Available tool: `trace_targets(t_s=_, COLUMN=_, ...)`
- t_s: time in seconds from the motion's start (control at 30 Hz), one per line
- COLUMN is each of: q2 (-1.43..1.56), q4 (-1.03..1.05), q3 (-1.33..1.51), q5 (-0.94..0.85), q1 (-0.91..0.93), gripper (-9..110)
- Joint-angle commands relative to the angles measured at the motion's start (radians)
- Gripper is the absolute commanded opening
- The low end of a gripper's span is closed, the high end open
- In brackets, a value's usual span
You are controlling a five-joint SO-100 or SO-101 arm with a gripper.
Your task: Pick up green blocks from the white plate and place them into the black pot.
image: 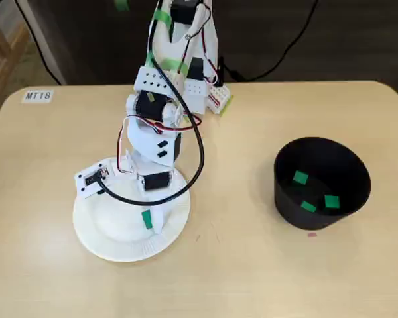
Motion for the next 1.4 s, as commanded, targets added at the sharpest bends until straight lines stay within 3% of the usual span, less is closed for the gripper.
trace_targets(t_s=0.0, q2=-0.026, q4=0.035, q3=-0.077, q5=-0.008, q1=0.002, gripper=25)
trace_targets(t_s=0.2, q2=-0.040, q4=0.166, q3=-0.132, q5=-0.023, q1=0.025, gripper=25)
trace_targets(t_s=0.6, q2=0.222, q4=0.253, q3=-0.080, q5=-0.032, q1=0.037, gripper=31)
trace_targets(t_s=1.03, q2=0.049, q4=0.379, q3=-0.137, q5=-0.043, q1=0.061, gripper=31)
trace_targets(t_s=1.37, q2=-0.086, q4=0.357, q3=-0.207, q5=-0.038, q1=0.032, gripper=29)
